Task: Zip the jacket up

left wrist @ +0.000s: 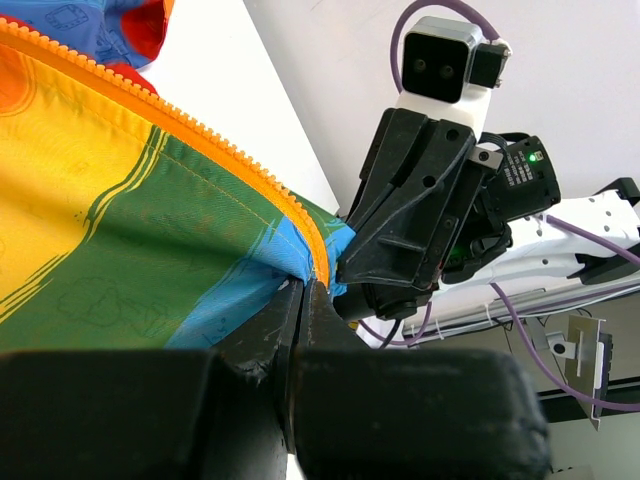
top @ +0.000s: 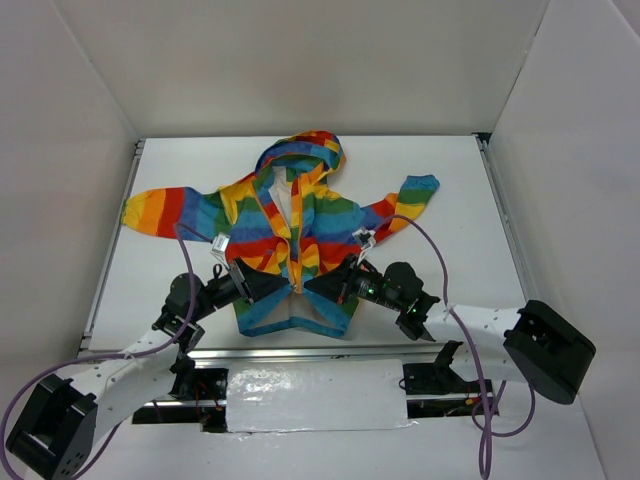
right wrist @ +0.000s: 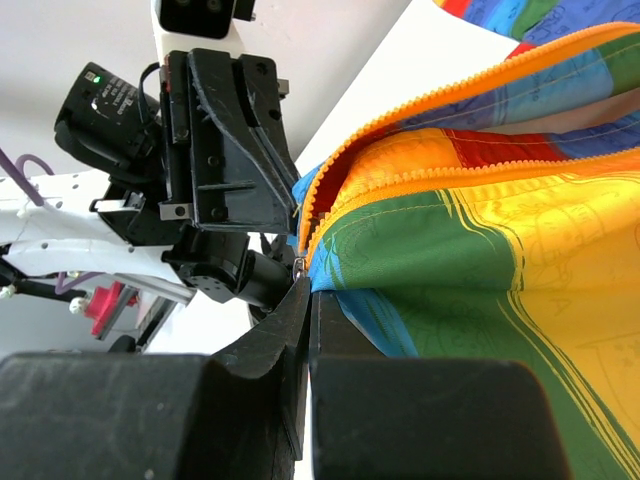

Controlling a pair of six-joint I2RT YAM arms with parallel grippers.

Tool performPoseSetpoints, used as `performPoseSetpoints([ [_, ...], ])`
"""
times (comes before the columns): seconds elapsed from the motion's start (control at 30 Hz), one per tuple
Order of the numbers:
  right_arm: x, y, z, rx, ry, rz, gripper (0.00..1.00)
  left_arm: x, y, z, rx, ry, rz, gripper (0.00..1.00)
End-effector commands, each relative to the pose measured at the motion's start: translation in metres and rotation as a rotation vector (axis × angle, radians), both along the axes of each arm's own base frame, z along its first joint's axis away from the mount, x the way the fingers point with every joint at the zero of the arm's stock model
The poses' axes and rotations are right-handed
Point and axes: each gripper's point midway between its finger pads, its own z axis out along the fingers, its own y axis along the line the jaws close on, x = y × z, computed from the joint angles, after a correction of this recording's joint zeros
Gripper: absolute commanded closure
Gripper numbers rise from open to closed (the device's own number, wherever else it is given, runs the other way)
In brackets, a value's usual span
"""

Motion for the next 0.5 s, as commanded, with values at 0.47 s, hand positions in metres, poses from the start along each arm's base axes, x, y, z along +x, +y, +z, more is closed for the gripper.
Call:
performPoseSetpoints([
  [0.47, 0.005, -0.002, 0.028, 0.076, -0.078, -0.005, 1.0, -0.004, -0.003, 0.022, -0.049, -0.071, -0.029, 1.0],
])
